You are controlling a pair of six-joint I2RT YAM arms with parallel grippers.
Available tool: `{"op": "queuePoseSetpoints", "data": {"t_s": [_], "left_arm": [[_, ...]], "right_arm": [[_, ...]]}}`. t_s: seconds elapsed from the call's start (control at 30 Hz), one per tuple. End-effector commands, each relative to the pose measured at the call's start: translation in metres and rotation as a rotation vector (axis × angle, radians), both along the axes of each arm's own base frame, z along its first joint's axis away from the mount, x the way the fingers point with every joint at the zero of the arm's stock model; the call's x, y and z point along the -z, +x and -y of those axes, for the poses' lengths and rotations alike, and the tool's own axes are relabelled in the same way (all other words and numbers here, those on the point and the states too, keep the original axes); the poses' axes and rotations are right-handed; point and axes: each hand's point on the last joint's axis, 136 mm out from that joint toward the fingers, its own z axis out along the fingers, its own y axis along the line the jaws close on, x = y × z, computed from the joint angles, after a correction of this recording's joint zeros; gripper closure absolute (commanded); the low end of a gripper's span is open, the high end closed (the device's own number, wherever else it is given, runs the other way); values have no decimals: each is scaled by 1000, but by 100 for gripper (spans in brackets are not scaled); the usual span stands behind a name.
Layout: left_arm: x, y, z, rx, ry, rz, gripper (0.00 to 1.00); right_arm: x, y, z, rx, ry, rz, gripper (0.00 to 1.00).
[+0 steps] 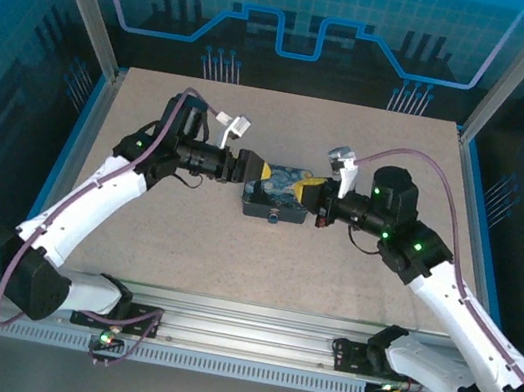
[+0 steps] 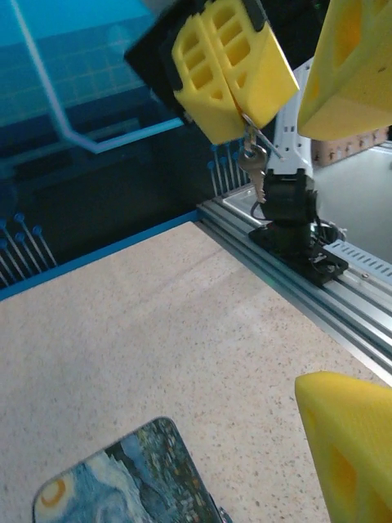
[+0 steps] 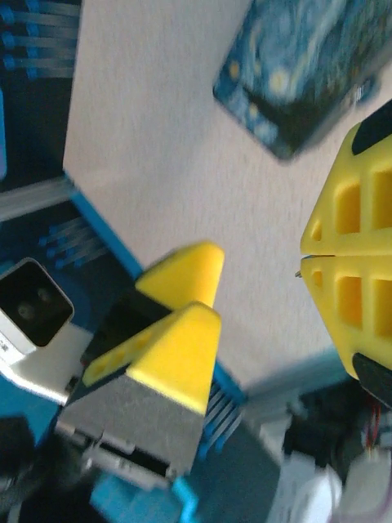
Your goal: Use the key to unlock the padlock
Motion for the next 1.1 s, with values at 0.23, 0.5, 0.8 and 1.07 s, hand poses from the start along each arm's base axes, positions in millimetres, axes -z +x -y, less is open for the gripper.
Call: {"op": "queuePoseSetpoints", "data": {"t_s": [0.23,0.5,0.8,1.07], "left_arm": [[13,34,-2,-183,-97,-185,23],[-5,45,6,-220,-204,-262,25],[-48,49,24,-191,-361,-305,27],[-78,39,48,-116,-445,-326,33]], "right_arm": [[5,52,27,264,-499,409,100],[-42,49,16,306,-559,813,100],[-74,38,6,273,-609,1032,100],[-78,26,-8,223,-641,1103,100]]}}
